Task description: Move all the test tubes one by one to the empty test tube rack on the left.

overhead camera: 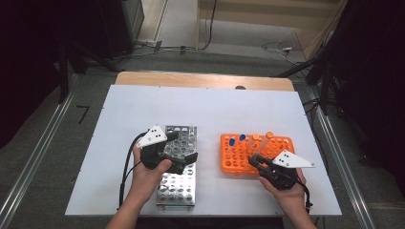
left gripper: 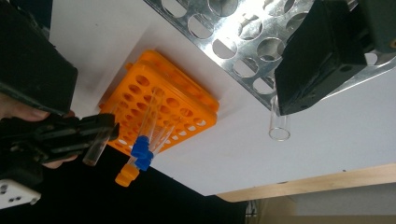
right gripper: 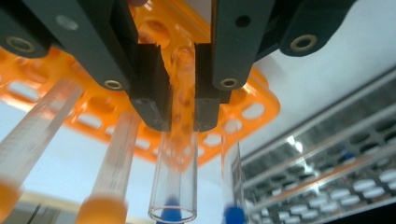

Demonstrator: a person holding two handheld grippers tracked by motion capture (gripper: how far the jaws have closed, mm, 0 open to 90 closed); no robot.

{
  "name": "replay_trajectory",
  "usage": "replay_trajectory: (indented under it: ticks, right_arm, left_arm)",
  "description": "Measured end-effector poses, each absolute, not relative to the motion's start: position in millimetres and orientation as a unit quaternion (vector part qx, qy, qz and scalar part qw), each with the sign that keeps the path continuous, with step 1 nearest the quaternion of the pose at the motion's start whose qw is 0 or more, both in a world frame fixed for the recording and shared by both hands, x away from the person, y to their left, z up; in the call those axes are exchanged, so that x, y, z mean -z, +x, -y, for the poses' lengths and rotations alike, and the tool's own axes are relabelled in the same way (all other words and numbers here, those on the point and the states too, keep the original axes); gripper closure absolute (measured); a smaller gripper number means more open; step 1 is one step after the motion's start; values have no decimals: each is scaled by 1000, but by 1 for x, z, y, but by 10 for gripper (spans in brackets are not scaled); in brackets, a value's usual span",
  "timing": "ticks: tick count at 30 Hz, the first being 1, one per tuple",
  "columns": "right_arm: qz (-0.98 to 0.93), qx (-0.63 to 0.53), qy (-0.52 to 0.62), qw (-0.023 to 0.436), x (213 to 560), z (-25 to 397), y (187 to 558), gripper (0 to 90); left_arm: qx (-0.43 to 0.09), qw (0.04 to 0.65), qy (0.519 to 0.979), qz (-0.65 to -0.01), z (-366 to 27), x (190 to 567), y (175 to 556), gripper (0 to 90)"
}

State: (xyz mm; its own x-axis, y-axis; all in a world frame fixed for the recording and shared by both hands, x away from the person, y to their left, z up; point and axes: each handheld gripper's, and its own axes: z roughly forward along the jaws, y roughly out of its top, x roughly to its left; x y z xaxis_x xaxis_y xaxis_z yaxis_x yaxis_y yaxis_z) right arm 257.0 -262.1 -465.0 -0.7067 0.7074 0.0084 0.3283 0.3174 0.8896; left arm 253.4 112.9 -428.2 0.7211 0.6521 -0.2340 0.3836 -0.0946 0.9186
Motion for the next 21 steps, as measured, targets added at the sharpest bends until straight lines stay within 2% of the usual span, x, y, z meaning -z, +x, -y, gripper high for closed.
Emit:
replay_trajectory:
  ticks: [8,21]
  right_arm:
    - [-786,-499,312,191,439,256,248,742]
    - [-800,-519,265,142,420,218,252,742]
  left_arm:
    - [-115,574,731,-350,-111,426,254,0]
    - [-99,580,735,-338,-100,426,254,0]
